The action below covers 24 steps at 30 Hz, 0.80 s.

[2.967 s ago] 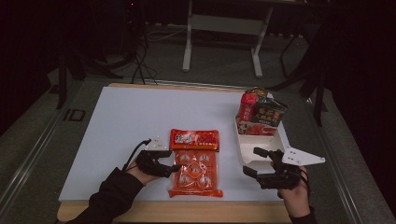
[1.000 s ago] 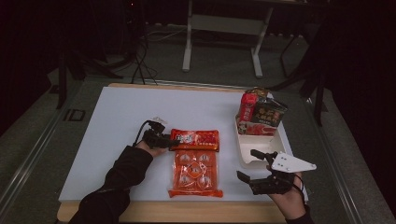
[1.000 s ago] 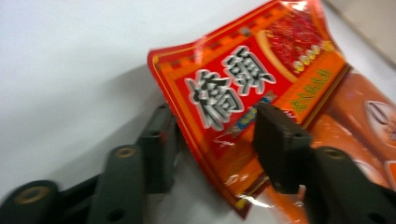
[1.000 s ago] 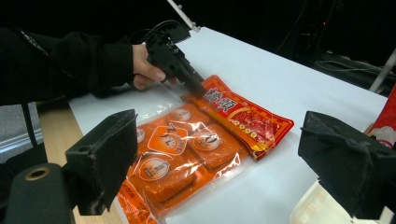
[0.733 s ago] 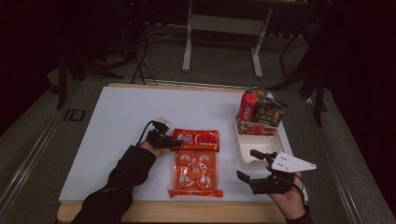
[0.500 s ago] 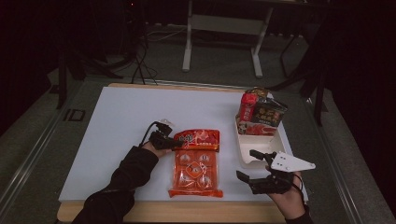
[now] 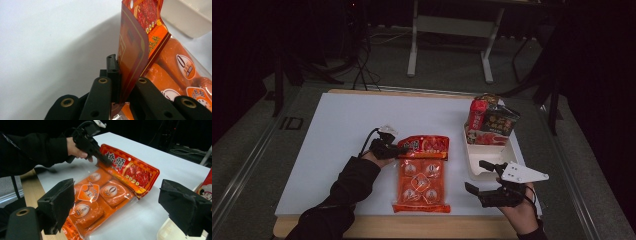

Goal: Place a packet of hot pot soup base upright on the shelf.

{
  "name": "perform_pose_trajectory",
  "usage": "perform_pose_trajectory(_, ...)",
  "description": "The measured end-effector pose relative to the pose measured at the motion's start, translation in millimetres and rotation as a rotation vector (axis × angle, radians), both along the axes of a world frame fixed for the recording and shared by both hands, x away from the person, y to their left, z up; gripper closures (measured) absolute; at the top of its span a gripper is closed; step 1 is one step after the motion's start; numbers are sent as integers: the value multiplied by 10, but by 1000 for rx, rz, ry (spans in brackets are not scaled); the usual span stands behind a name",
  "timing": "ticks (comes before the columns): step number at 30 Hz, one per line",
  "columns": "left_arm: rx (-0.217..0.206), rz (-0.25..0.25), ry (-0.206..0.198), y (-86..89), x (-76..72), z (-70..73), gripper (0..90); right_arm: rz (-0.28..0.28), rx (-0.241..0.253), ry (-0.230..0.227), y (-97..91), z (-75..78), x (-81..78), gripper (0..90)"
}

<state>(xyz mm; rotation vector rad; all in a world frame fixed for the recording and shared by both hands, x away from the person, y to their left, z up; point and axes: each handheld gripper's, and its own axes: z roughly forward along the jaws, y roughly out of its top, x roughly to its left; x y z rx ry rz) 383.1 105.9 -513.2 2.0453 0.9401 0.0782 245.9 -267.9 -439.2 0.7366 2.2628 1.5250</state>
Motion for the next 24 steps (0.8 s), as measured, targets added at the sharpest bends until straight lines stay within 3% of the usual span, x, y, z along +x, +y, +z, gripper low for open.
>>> perform_pose_trajectory(9,-11,-23,-58,-20,-99,247,896,-1,-5,4,6,-1,5,135)
perform_pose_trajectory(12,-23,-42,-98,-26,-143,312,897,-4,0,3,1,8,5,135)
perform_pose_trajectory(15,-48,-49,-108,-29,-178,375,897,-7,1,-1,-4,23,-1,136)
perform_pose_trajectory(24,-66,-89,-142,-33,-264,550,898,-20,10,-8,-27,87,1,137)
